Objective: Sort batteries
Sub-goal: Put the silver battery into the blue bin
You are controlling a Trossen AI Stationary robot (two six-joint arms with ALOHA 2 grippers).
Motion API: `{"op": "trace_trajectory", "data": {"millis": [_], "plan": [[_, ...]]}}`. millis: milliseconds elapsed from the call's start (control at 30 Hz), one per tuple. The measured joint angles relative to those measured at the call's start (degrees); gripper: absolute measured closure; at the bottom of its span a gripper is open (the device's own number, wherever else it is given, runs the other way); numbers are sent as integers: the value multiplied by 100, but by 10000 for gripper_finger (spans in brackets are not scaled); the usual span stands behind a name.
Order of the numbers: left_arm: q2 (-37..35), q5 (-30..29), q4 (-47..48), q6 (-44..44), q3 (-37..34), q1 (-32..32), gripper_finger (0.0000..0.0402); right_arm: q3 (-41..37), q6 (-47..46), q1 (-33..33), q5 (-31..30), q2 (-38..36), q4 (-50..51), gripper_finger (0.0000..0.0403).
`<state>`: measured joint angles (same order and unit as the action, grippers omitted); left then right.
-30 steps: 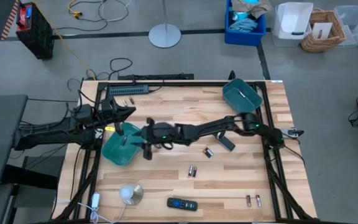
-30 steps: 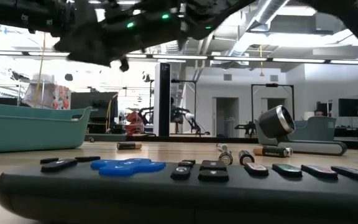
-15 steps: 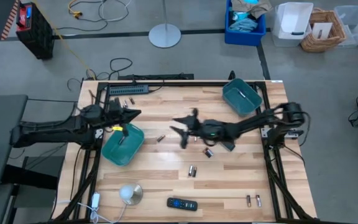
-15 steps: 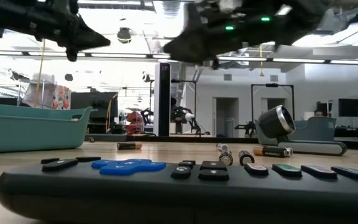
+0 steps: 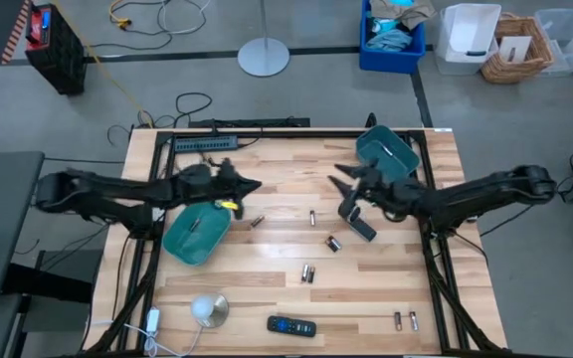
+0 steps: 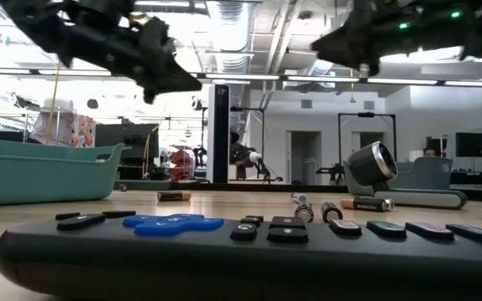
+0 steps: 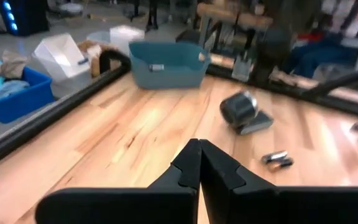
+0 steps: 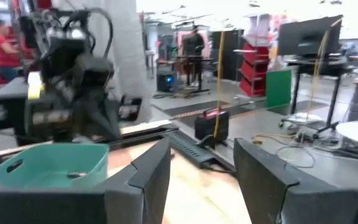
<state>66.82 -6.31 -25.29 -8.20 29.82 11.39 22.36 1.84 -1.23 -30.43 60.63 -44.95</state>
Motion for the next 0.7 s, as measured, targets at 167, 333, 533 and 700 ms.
{"op": "trace_trajectory", "data": {"millis": [167, 333, 533, 700], "plan": [[1171, -2, -16, 365, 754, -81, 401, -191, 175, -31, -297, -1145, 770, 211], [2249, 208, 25, 795, 1642, -199, 394, -204, 186, -11, -403, -2037, 1769, 211], [3276, 321, 847, 433, 2908, -243, 336, -202, 192, -26, -641, -2693, 2356, 211], [4026, 302, 1788, 39, 3871, -326, 281, -202, 313, -22, -641, -2779, 2393, 211]]}}
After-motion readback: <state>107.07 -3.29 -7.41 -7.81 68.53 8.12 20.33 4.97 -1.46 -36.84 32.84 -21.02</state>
